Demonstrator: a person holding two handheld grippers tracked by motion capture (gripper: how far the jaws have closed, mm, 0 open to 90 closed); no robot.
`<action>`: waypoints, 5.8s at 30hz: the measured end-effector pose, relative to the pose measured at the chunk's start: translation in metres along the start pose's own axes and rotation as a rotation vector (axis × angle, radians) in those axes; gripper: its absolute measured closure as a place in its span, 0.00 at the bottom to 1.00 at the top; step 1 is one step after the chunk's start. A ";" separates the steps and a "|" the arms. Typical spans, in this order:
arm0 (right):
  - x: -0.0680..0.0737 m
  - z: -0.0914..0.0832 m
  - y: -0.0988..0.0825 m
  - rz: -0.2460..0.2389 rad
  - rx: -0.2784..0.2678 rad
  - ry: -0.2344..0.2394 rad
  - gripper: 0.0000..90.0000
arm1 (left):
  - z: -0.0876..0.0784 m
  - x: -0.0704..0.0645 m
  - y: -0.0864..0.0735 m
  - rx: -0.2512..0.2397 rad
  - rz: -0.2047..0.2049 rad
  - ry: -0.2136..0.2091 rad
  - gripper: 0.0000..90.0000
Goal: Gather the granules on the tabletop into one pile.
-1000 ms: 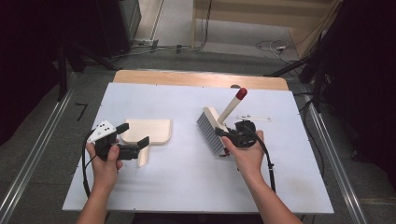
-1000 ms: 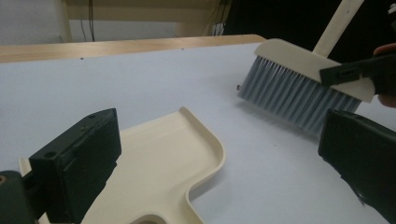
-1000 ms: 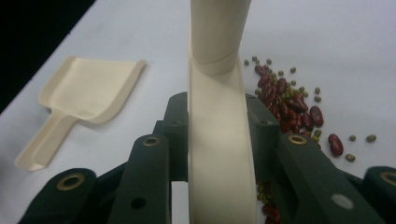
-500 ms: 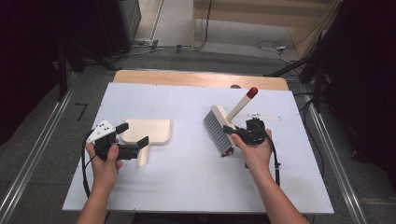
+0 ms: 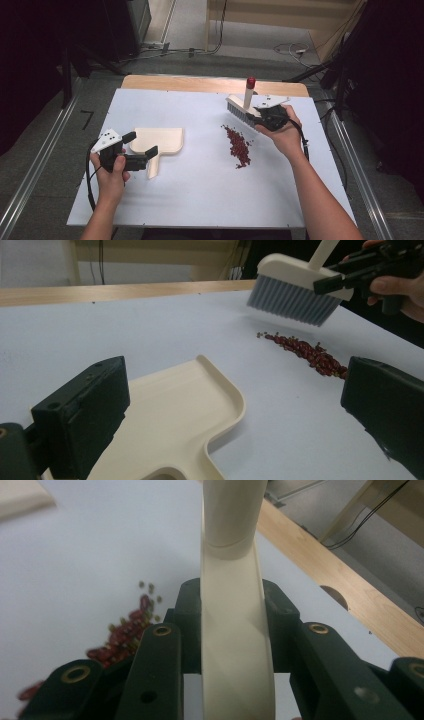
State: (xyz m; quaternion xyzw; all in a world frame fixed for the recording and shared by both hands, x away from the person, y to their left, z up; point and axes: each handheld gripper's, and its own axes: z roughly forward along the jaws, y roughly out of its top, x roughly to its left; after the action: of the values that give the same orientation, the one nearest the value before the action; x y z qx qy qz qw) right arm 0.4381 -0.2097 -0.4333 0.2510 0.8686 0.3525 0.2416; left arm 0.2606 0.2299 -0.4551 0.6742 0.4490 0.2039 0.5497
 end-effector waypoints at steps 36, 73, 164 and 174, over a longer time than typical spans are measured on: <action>0.020 0.001 -0.013 -0.001 -0.006 0.098 0.73 | 0.003 -0.002 -0.001 0.007 -0.001 -0.003 0.00; 0.084 -0.006 0.004 0.589 0.052 0.034 0.73 | 0.007 -0.003 -0.001 0.017 0.008 -0.011 0.00; -0.005 -0.011 -0.024 -0.009 -0.036 0.389 0.73 | 0.005 -0.003 -0.001 0.012 -0.006 -0.006 0.00; 0.026 -0.023 0.003 0.178 -0.076 0.369 0.73 | 0.006 -0.003 -0.001 0.015 -0.003 -0.006 0.00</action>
State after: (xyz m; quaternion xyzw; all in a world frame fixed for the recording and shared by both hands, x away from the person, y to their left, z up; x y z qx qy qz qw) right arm 0.4057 -0.2034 -0.4228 0.2487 0.8585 0.4450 0.0557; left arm 0.2632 0.2239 -0.4573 0.6781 0.4500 0.1978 0.5463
